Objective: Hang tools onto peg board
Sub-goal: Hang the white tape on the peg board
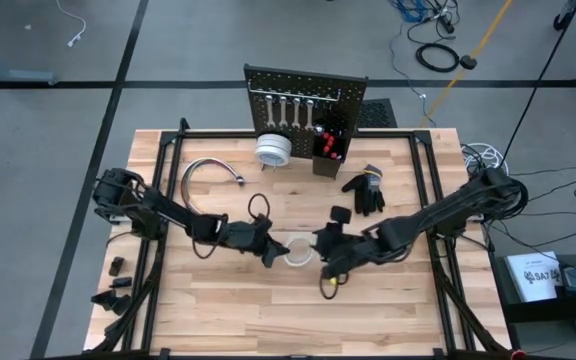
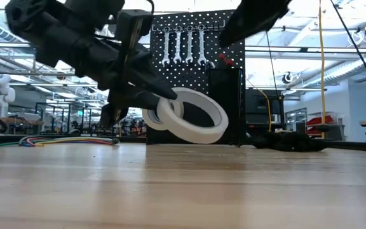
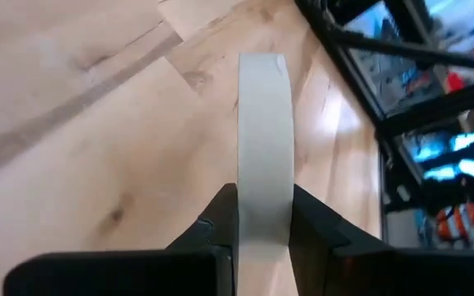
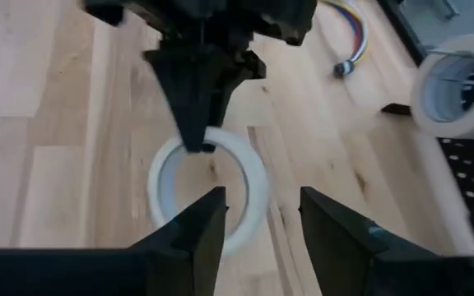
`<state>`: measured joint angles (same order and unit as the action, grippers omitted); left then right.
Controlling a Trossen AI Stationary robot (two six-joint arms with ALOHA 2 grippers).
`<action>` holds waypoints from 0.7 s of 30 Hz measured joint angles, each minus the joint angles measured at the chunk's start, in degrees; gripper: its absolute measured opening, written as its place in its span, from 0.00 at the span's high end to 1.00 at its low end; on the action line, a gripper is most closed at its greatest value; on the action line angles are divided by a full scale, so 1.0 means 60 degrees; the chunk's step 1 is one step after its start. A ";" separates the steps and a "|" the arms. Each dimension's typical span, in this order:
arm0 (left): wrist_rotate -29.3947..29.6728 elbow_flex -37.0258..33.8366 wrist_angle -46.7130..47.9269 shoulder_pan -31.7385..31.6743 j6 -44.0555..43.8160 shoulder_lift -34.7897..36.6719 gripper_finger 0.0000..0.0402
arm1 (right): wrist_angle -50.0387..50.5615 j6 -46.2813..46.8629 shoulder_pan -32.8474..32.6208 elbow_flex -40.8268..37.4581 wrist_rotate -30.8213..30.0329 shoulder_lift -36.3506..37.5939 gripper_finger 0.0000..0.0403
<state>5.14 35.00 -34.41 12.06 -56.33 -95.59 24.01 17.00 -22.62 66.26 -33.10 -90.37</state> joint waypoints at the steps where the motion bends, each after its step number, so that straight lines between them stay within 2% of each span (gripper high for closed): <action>1: -0.0244 0.0000 0.0264 -0.0172 0.0252 0.0160 0.85 | 0.0268 0.0091 -0.0094 0.0000 -0.0031 0.0275 0.63; 5: -0.0884 0.0007 0.2001 -0.1027 0.1681 0.1233 0.85 | 0.0773 0.0328 -0.0490 -0.0204 -0.0670 0.1099 0.63; 8: -0.1176 0.0004 0.3577 -0.1776 0.3373 0.2342 0.85 | 0.0696 0.0351 -0.0780 -0.0729 -0.1209 0.1556 0.63; 13: -0.1709 0.0007 0.4939 -0.3198 0.6216 0.3977 0.85 | 0.0135 0.0805 -0.0743 -0.1695 -0.1320 0.1919 0.63; 17: -0.3278 0.0007 0.4888 -0.4758 0.7105 0.4449 0.85 | -0.0642 0.0712 -0.0441 -0.2263 -0.1225 0.1891 0.63; 21: -0.4707 0.0007 0.5102 -0.6192 0.7713 0.4442 0.85 | -0.0862 0.0565 -0.0100 -0.2447 -0.1167 0.1865 0.64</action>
<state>-23.11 35.05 -3.80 -25.09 -10.05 -68.94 18.84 20.39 -23.22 51.58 -40.10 -79.18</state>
